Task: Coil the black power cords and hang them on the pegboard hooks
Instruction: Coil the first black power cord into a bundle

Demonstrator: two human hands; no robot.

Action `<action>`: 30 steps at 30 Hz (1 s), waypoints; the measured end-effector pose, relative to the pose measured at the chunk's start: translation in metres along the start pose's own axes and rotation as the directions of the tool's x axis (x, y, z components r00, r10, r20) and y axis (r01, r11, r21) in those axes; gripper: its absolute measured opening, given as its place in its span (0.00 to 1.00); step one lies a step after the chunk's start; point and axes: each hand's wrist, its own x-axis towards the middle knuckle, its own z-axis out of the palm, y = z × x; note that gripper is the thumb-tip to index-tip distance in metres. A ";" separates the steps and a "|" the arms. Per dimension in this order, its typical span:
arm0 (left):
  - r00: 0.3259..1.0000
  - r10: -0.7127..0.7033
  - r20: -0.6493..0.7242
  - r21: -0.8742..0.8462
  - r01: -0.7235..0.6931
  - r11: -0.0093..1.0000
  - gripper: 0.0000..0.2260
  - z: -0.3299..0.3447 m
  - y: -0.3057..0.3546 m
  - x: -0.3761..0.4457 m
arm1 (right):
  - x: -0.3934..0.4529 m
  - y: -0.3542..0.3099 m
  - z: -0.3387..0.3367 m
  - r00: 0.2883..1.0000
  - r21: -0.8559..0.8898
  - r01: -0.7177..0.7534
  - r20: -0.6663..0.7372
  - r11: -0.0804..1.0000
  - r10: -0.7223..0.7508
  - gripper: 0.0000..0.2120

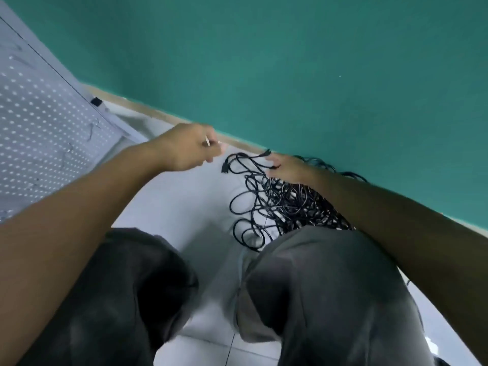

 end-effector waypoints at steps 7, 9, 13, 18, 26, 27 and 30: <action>0.999 -0.027 -0.018 0.070 0.028 0.997 0.14 -0.009 -0.025 0.032 | 0.065 0.018 0.012 0.982 0.075 -0.161 0.114 0.984 0.152 0.35; 1.000 -0.004 0.006 0.081 0.003 0.997 0.13 -0.005 -0.021 0.040 | 0.083 0.021 0.016 0.978 0.102 -0.179 0.127 0.979 0.166 0.34; 1.000 0.022 0.009 0.072 -0.022 0.997 0.11 -0.003 -0.012 0.050 | 0.109 0.018 0.021 0.967 0.130 -0.219 0.160 0.967 0.198 0.33; 1.000 0.009 0.007 0.070 -0.010 0.997 0.12 -0.003 -0.011 0.053 | 0.129 0.020 0.032 0.951 0.279 -0.303 0.152 0.911 0.269 0.44; 0.999 -0.042 -0.006 -0.010 0.042 0.999 0.13 -0.003 -0.004 0.037 | 0.064 -0.018 0.030 0.975 0.595 0.009 -0.183 0.804 0.125 0.29; 0.999 -0.046 -0.020 -0.020 0.046 0.999 0.12 -0.003 -0.003 0.033 | 0.051 -0.028 0.025 0.972 0.598 0.067 -0.219 0.799 0.082 0.27; 0.994 -0.073 -0.084 -0.048 0.069 0.996 0.12 -0.006 0.008 0.015 | -0.005 -0.062 -0.001 0.956 0.540 0.226 -0.283 0.811 -0.078 0.25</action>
